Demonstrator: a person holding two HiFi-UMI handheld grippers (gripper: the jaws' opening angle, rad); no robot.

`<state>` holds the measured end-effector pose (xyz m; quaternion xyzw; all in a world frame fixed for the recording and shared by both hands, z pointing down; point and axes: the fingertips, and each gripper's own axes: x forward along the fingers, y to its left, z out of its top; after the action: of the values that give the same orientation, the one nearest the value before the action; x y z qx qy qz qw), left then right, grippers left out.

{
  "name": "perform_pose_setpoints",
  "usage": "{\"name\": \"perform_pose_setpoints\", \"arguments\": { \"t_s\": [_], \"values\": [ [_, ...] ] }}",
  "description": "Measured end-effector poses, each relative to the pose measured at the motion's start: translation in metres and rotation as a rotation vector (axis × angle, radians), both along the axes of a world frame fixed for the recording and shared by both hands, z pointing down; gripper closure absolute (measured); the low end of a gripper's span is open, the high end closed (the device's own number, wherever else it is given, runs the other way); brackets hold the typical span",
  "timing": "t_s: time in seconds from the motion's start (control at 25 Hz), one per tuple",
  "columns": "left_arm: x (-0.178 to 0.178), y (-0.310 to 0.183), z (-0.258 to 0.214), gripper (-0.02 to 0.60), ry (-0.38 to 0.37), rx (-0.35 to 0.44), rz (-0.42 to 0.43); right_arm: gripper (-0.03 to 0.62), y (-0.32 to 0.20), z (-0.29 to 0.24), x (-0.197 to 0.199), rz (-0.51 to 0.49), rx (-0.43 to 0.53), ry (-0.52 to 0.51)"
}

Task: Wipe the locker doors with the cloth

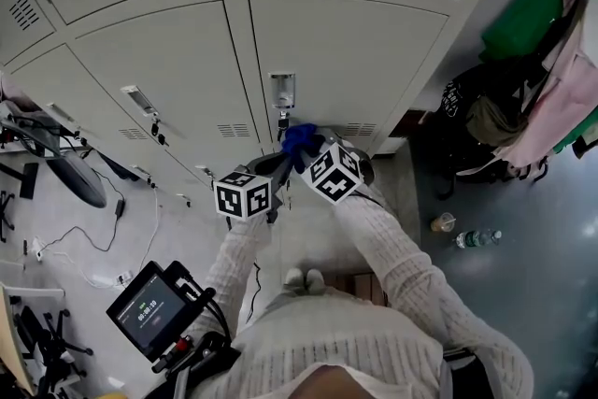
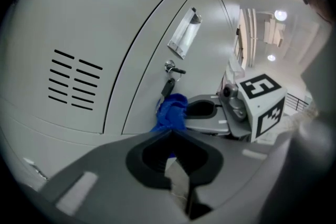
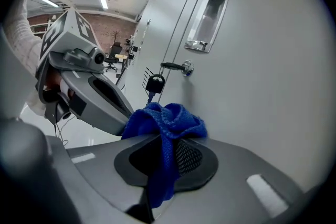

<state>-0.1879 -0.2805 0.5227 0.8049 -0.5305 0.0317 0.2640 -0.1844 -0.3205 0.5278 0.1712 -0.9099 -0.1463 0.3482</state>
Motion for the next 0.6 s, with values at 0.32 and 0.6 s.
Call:
{"name": "perform_pose_setpoints", "arguments": {
  "t_s": [0.32,0.6],
  "values": [
    [0.008,0.001,-0.022,0.575,-0.079,0.072,0.035,0.542,0.005,-0.007,0.012,0.033,0.009,-0.011],
    [0.042,-0.005,-0.115,0.575,-0.082,0.318,0.115,0.542,0.002,-0.096,0.067,0.112,0.119,-0.184]
  ]
}}
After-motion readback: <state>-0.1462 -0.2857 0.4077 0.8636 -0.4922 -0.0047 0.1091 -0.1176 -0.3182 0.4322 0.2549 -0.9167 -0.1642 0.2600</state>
